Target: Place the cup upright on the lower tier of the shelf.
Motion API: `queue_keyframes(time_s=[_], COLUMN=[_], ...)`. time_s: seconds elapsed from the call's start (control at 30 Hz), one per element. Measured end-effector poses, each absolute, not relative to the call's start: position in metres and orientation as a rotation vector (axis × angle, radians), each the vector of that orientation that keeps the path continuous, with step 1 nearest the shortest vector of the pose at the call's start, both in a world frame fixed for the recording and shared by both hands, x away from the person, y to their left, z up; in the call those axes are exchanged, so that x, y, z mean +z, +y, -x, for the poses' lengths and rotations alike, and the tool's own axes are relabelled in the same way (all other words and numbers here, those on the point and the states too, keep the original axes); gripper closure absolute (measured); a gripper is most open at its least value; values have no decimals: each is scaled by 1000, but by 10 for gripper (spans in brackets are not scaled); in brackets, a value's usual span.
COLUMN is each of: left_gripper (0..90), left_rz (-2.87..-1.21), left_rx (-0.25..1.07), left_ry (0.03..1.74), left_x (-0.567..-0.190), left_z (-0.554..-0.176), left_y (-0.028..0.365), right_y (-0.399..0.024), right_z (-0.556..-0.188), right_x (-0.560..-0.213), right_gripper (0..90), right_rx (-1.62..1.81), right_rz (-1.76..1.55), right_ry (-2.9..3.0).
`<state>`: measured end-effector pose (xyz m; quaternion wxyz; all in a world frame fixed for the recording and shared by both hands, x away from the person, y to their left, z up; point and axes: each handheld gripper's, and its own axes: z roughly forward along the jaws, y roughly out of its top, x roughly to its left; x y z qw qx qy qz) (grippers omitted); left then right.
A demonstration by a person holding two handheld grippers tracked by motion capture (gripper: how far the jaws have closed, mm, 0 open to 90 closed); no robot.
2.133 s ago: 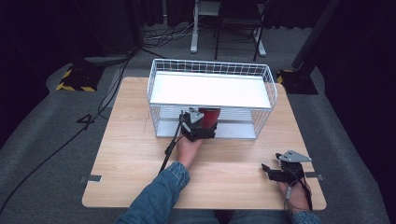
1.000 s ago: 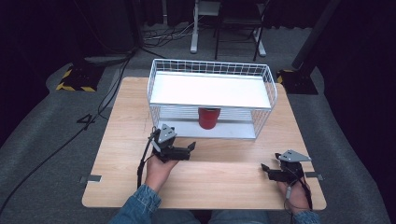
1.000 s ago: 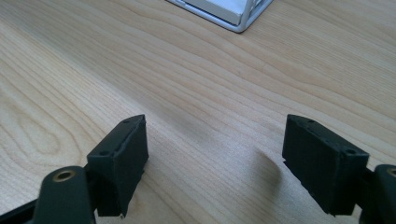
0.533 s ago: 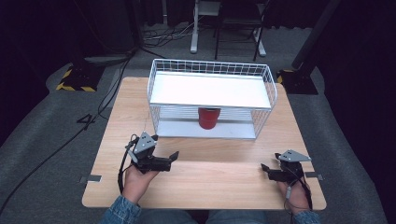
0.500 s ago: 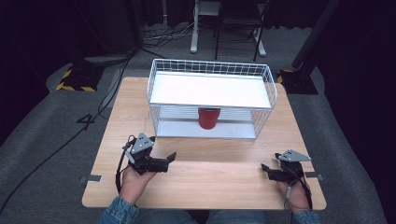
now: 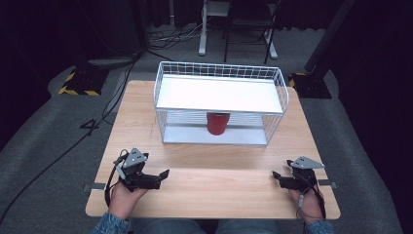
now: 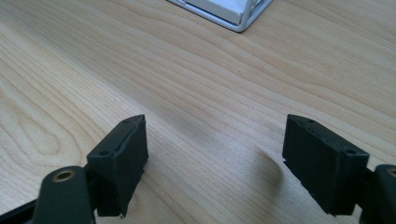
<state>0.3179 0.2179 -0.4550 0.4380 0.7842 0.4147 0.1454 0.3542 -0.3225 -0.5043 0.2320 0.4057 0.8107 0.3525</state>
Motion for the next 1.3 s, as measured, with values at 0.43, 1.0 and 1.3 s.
queue_keyframes(time_s=[0.43, 1.0, 1.3], left_gripper=[0, 0, 0], left_rz=[-1978, -2064, -2150], left_rx=[309, 317, 424], left_ry=[1142, 1192, 1184], left_x=[-485, -505, -507], left_z=[-313, -315, -316], left_y=[235, 234, 221], right_y=[-322, -322, -321], right_z=[-354, -353, -353], right_x=[-504, -504, -504], right_gripper=[226, 226, 226], right_rx=[968, 962, 960], right_rz=[-1117, -1104, -1101], right_ry=[2228, 2220, 2218])
